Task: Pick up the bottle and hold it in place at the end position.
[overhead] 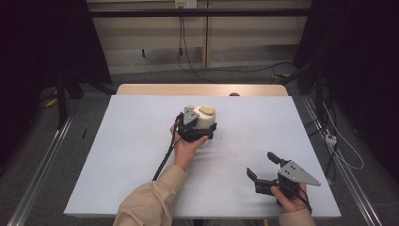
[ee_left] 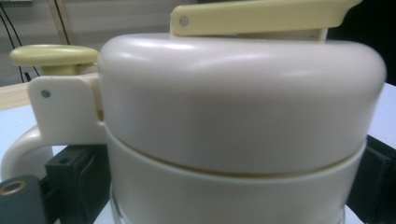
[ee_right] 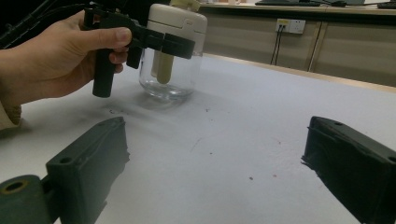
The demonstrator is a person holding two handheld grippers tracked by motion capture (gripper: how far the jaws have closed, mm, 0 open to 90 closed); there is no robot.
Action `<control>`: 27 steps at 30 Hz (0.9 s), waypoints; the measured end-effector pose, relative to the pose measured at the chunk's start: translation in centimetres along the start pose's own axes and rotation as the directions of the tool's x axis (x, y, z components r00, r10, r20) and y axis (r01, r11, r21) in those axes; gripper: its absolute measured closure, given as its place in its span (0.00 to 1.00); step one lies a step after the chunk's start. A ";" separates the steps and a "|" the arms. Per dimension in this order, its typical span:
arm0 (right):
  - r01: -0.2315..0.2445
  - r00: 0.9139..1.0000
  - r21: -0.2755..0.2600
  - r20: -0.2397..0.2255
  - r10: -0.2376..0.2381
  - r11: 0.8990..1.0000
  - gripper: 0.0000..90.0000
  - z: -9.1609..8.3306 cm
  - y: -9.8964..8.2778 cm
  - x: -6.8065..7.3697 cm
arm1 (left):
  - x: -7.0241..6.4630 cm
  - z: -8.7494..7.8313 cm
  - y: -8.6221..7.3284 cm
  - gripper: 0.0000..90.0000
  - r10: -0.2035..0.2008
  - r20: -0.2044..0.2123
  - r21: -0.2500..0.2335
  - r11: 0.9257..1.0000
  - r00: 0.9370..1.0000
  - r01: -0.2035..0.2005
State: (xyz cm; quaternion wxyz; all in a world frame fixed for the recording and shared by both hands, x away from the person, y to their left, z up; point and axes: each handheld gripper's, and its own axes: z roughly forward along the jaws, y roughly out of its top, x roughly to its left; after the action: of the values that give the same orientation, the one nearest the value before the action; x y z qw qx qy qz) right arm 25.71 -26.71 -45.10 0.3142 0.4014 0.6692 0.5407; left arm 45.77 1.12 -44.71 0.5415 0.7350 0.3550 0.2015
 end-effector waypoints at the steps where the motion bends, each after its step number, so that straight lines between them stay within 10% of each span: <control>1: -0.001 1.000 0.000 0.000 0.001 1.000 0.06 0.0 0.0 0.0 | 0.0 0.0 0.0 0.06 0.004 -0.001 -0.003 1.000 1.000 -0.004; 27: 0.000 1.000 0.004 -0.007 0.000 1.000 0.06 0.1 0.0 0.1 | -0.7 0.0 -0.4 0.06 0.038 -0.002 -0.005 0.999 0.999 -0.038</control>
State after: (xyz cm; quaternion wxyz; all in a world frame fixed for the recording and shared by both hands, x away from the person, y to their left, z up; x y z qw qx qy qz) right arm 25.70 -26.57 -45.13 0.3109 0.4000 0.6714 0.5409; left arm 45.17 0.63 -45.03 0.5391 0.7399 0.3412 0.2132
